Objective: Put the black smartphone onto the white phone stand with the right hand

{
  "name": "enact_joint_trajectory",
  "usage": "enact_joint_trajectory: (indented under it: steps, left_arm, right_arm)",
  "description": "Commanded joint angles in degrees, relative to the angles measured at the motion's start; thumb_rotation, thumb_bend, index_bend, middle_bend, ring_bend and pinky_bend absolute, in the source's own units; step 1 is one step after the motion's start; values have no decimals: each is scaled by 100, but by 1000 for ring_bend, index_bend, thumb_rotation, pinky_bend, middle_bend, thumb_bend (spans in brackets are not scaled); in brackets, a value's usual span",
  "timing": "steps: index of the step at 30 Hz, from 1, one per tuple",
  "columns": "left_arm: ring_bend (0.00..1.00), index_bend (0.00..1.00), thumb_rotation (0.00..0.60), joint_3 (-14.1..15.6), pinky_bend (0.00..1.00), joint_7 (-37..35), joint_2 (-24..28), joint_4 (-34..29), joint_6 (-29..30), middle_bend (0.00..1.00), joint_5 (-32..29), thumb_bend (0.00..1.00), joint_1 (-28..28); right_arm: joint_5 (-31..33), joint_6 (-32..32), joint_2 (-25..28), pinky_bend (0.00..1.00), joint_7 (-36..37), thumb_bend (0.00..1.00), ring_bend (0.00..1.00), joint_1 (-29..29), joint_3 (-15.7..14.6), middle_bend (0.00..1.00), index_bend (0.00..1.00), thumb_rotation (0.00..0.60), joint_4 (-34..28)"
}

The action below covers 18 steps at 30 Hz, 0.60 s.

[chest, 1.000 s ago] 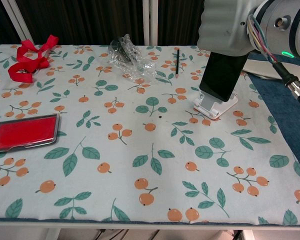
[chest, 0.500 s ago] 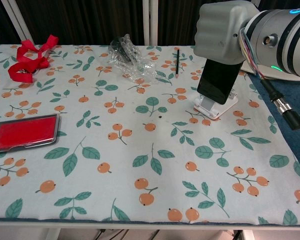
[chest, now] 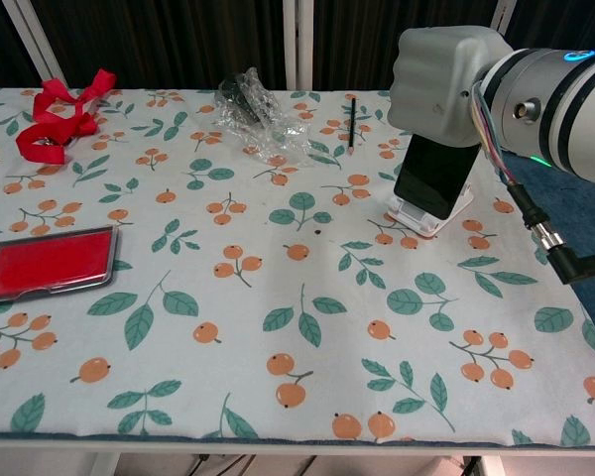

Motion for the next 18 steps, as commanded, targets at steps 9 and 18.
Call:
enact_joint_trajectory:
  steps: [9,18]
  left_arm:
    - [105,132,482,6,247,2,29,15,-1,110,-11,0,17]
    - [105,132,485,-14,248,63,73,-25,34,110,-29,0,33]
  right_arm:
    - [-79,-157,-120,166,73,311,463,-79,-1,395,529,600,237]
    - [-174,-186,-198,162,76,310,460,-136,-25,387,529,600,344]
